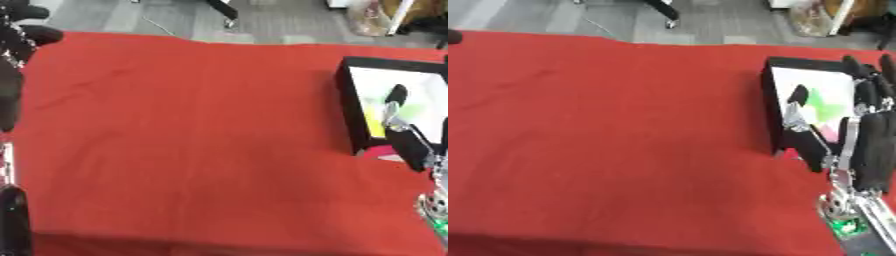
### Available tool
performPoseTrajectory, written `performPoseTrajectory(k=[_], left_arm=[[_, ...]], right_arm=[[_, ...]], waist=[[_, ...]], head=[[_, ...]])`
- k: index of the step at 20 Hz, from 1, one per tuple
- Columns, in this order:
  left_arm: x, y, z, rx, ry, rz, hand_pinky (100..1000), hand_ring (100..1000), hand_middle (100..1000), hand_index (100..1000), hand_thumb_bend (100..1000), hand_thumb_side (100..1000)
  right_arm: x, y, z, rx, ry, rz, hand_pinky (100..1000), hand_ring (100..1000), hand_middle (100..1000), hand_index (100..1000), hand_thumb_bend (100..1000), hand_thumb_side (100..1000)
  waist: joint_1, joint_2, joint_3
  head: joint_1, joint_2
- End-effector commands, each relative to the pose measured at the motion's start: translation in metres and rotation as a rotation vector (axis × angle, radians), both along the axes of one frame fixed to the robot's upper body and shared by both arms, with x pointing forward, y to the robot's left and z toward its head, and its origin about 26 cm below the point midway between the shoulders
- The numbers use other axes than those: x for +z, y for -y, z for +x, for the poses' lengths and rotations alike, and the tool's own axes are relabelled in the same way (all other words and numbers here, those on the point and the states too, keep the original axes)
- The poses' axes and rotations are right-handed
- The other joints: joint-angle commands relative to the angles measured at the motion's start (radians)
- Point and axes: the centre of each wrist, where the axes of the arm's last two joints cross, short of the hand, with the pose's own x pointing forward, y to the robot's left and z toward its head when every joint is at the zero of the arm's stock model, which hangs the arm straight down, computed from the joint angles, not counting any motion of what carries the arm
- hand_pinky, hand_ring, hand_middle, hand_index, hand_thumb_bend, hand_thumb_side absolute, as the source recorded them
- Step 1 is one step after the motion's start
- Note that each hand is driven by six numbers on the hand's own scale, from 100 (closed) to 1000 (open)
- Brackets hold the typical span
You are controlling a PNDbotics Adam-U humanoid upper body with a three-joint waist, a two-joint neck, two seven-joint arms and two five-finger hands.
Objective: Pick up the objects with one hand, pass them to the other hand, and then place them into the box on the other side of the table.
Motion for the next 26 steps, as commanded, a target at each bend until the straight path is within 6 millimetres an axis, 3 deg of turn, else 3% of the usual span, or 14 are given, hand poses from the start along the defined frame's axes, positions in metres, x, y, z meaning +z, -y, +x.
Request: performPoseTrajectory(k=[1, 4, 5, 7, 16, 26], left_arm=[[0.004, 0.001, -0.004, 0.010, 0.021, -0.005, 778, 655, 704, 848, 124, 888], [-0.001, 0.002, -0.005, 0.007, 0.014, -0.014, 778, 655, 703, 849, 138, 898], [-0.002, 0.003, -0.005, 0.002, 0.012, -0.021, 777, 651, 699, 844, 140, 900], [-0.004, 0.004, -0.005, -0.006, 0.006, -0.028, 775, 641, 693, 836, 139, 896], [-0.026, 0.002, -0.008, -0.028, -0.073, -0.022, 769, 632, 687, 831, 135, 909], [-0.028, 0.002, -0.007, -0.035, -0.072, -0.029, 767, 629, 686, 831, 130, 903]], right_arm=[[0.005, -0.016, -0.003, -0.103, 0.074, 0.092, 656, 1000, 677, 839, 188, 479], [0.002, -0.026, -0.005, -0.080, 0.059, 0.136, 647, 1000, 664, 833, 186, 481], [0.001, -0.028, -0.006, -0.078, 0.054, 0.145, 644, 1000, 661, 832, 226, 456], [0.001, -0.032, -0.007, -0.079, 0.045, 0.158, 641, 1000, 658, 831, 175, 481], [-0.008, -0.035, -0.013, -0.107, -0.018, 0.182, 630, 1000, 647, 826, 158, 470], [-0.014, -0.042, -0.018, -0.089, -0.056, 0.201, 625, 1000, 642, 824, 149, 467]], waist=[[0.005, -0.005, -0.003], [0.008, 0.000, -0.007], [0.008, 0.001, -0.009], [0.008, 0.002, -0.012], [0.008, -0.033, -0.019], [0.009, -0.031, -0.009]], head=[[0.020, -0.003], [0.018, -0.003], [0.016, -0.003], [0.013, -0.003], [-0.028, -0.003], [0.006, -0.003]])
